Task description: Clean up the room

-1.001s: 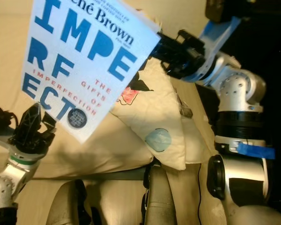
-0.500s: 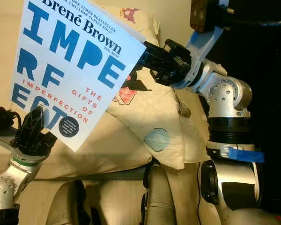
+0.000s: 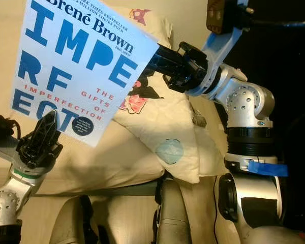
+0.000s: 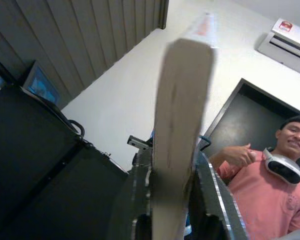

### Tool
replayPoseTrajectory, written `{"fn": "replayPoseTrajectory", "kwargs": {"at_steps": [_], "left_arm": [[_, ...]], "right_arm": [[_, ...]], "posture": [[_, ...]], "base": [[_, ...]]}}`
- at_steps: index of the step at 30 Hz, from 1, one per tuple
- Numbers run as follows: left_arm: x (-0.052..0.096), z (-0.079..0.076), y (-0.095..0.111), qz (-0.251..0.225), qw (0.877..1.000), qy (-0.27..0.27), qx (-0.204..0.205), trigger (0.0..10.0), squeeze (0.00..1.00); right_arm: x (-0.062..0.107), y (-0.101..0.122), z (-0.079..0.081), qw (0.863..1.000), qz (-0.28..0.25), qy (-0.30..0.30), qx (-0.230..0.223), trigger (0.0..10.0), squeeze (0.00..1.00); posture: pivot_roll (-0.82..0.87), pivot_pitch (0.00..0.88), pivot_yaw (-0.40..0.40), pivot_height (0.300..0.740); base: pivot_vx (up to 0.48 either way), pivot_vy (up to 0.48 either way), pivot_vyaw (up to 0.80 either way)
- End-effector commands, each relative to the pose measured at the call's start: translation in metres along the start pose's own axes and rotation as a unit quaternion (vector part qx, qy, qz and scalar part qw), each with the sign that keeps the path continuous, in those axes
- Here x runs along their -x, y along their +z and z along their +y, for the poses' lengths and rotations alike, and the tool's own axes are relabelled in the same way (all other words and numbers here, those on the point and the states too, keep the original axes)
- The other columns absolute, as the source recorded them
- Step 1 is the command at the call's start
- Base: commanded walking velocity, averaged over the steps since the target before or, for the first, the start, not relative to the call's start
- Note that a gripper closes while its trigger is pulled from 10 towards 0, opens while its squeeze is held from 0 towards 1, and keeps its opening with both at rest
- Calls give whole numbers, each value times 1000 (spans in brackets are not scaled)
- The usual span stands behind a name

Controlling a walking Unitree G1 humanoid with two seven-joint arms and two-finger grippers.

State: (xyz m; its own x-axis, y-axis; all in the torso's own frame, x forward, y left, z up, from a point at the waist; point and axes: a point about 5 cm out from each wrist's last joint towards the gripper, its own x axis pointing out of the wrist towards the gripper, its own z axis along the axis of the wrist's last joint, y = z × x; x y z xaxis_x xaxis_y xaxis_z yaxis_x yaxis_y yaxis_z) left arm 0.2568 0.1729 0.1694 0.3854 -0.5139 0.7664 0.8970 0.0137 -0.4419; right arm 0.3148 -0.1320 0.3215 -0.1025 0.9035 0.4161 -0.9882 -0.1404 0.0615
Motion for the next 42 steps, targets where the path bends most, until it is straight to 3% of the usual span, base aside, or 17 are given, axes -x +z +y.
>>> {"fn": "replayPoseTrajectory", "kwargs": {"at_steps": [1,9,10,11,13,14,15,20,23,25,28,30,31,34,37,38,42], "left_arm": [[4,0,4,-5,1000,5,-11,0,0],[2,-2,11,-10,999,4,-32,0,0],[1,-3,12,-9,999,3,-38,0,0],[0,-3,15,-8,999,3,-45,0,0],[0,-3,15,-8,999,3,-45,0,0],[-1,-4,17,-7,999,3,-52,0,0],[-2,-6,22,-5,998,0,-62,0,0],[-4,-8,28,-2,997,-4,-71,0,0],[-2,-10,40,10,996,0,-89,0,0],[4,-14,51,36,993,6,-108,0,0],[4,-14,51,36,993,6,-108,0,0],[6,-14,48,116,984,21,-130,0,0],[6,-14,48,116,984,21,-130,0,0],[-9,-16,34,242,957,-1,-158,0,0],[-13,-17,32,255,953,-11,-162,0,0],[-20,-17,29,269,948,-24,-169,0,0],[-29,-19,26,280,943,-44,-174,0,0]], "right_arm": [[0,5,5,1000,-7,10,16,0,0],[0,2,2,1000,-8,-6,17,0,0],[-1,0,-1,999,-7,-22,23,2392,0],[-1,-2,-4,999,-9,-32,24,10000,0],[-1,-2,-4,999,-9,-32,24,10000,0],[0,-3,-6,999,-13,-40,26,10000,753],[4,-3,-11,997,-20,-65,32,10000,1000],[9,-3,-16,995,-27,-94,37,10000,1000],[30,8,-17,991,-39,-124,43,10000,1000],[57,30,-9,984,-75,-148,59,10000,1000],[57,30,-9,984,-75,-148,59,10000,1000],[66,40,-1,984,-78,-145,70,10000,1000],[66,40,-1,984,-78,-145,70,10000,1000],[52,13,-5,987,17,-145,65,10000,1000],[48,4,-6,987,40,-142,57,10000,1000],[43,-9,-5,988,74,-127,47,10000,0],[33,-31,-6,986,123,-107,30,10000,0]], "posture": [[-177,30,24,571],[-177,29,17,571],[-180,28,17,571],[-178,31,16,571],[-178,31,16,571],[-178,31,16,571],[-178,31,15,571],[-178,31,15,571],[-172,25,11,571],[-176,15,15,571],[-176,15,15,571],[-190,15,26,571],[-190,15,26,571],[-195,12,27,571],[-195,12,27,571],[-195,16,23,571],[-193,17,24,571]], "base": [[0,0,0],[0,0,0],[0,0,0],[0,0,0],[0,0,0],[0,0,0],[0,0,0],[0,0,0],[0,0,0],[0,0,0],[0,0,0],[0,0,0],[0,0,0],[0,0,0],[0,0,0],[0,0,0],[0,0,0]]}}
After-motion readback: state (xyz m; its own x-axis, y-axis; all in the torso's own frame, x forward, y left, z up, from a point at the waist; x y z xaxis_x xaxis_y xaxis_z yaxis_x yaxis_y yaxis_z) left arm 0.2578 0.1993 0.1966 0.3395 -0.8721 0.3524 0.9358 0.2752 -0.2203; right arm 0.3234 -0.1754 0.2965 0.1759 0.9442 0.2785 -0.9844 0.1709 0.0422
